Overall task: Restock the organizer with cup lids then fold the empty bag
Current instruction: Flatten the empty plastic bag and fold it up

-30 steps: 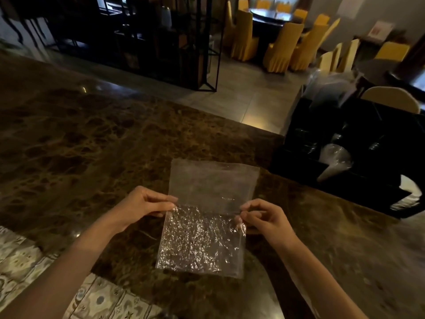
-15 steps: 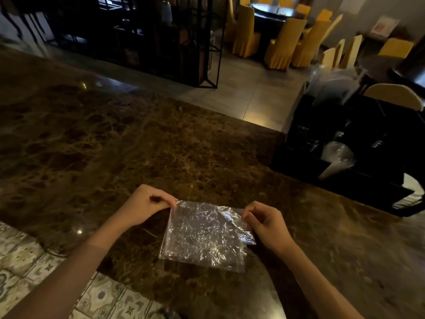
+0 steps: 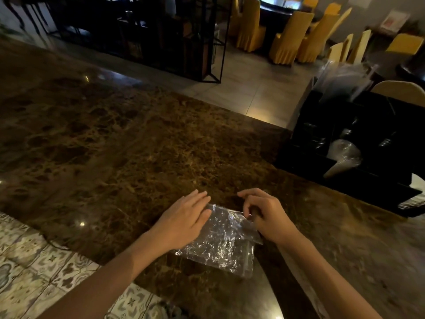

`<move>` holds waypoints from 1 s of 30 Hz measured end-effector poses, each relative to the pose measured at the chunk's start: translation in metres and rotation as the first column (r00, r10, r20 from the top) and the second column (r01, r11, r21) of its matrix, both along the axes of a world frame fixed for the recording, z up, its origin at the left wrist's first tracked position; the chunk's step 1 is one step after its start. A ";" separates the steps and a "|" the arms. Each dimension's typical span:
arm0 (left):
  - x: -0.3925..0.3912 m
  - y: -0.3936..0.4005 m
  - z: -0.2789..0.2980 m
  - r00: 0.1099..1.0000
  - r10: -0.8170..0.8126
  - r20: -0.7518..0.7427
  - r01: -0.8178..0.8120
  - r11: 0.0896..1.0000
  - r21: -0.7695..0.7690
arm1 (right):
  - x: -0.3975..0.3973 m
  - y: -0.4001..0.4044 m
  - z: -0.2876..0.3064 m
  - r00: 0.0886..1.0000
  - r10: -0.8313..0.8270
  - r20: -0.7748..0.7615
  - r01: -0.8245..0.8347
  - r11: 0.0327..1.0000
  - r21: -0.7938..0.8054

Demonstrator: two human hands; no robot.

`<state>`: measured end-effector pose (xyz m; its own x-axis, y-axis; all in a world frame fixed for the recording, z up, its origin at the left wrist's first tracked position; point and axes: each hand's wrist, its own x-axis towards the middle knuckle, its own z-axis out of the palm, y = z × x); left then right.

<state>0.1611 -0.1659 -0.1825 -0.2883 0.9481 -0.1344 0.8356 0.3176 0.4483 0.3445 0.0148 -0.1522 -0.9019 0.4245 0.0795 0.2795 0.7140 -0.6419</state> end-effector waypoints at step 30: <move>0.011 -0.030 -0.030 0.934 -0.062 -0.353 0.061 0.998 -0.016 | -0.003 -0.110 -0.060 0.891 -0.345 0.294 0.236 0.907 0.348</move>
